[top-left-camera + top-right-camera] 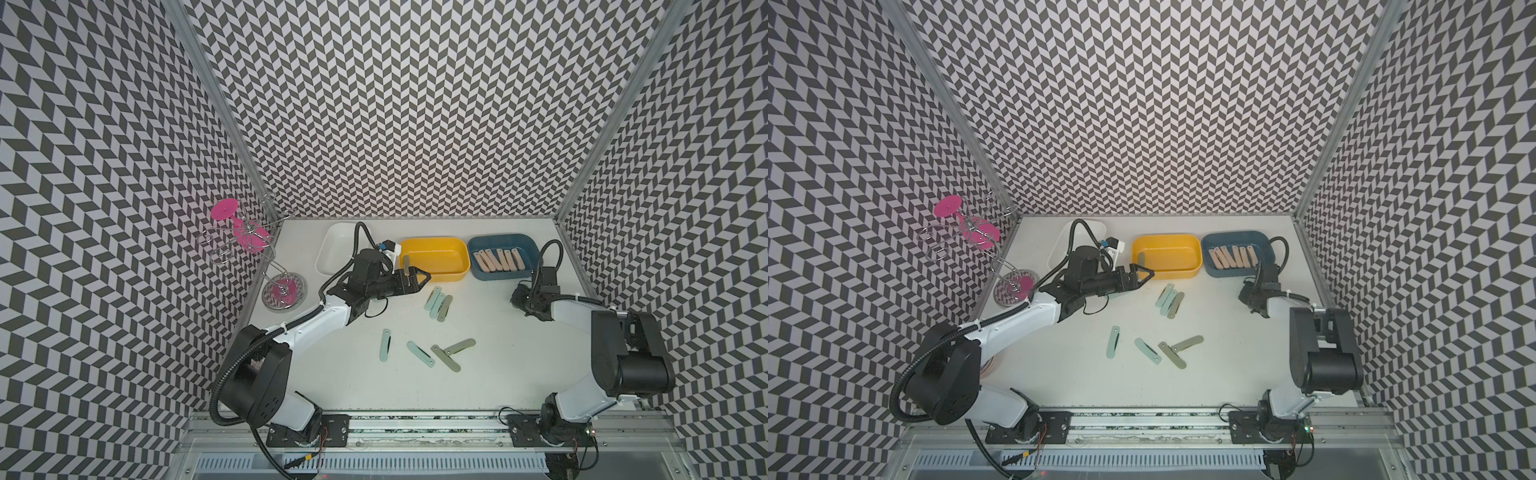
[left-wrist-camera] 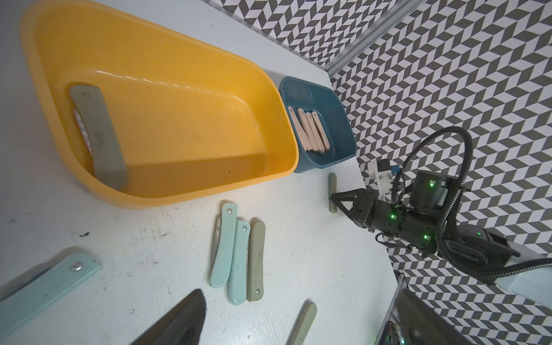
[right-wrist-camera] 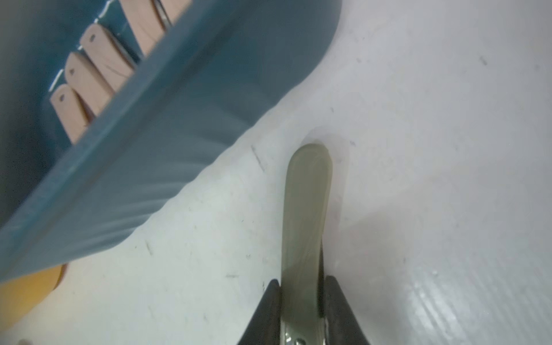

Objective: Place the fruit knives into the storage box by color
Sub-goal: Pick up the fruit knife from the center of the board.

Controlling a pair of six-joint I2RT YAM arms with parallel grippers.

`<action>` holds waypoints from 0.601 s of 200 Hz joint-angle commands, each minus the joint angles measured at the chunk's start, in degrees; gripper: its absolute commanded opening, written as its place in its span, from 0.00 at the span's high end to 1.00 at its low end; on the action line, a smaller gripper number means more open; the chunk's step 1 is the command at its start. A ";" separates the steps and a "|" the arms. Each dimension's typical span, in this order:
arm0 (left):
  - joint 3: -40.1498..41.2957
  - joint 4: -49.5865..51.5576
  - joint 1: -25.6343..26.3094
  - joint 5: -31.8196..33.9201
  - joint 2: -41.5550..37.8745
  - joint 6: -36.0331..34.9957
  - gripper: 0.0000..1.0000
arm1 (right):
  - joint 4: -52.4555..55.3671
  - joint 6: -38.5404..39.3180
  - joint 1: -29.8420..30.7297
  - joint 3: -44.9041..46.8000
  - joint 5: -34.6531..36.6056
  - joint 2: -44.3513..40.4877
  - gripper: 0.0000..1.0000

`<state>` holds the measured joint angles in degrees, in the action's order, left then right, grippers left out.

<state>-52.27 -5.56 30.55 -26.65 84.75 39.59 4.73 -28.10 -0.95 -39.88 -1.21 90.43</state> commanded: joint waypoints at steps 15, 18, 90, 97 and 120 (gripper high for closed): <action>0.85 -1.74 0.48 0.17 -1.83 0.49 0.00 | 0.62 -1.61 3.76 3.77 -1.26 -2.96 0.76; 0.90 -1.73 0.48 0.20 -1.89 0.43 0.00 | 0.79 -1.61 4.17 3.91 -1.22 -3.17 0.76; 0.88 -1.61 0.74 0.18 -1.80 0.42 0.00 | 2.83 -1.91 8.99 4.93 2.24 -4.65 0.55; 0.76 -1.48 0.74 0.20 -1.80 0.36 0.00 | 3.44 -1.36 8.92 3.81 3.15 -3.96 0.52; 0.48 -1.17 0.83 0.31 -2.03 0.14 0.00 | 4.64 -0.01 8.82 -0.03 5.52 -1.55 0.49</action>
<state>-51.59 -5.93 30.87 -26.63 84.18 39.97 6.28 -29.47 8.03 -36.69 0.47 85.97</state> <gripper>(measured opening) 0.996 0.507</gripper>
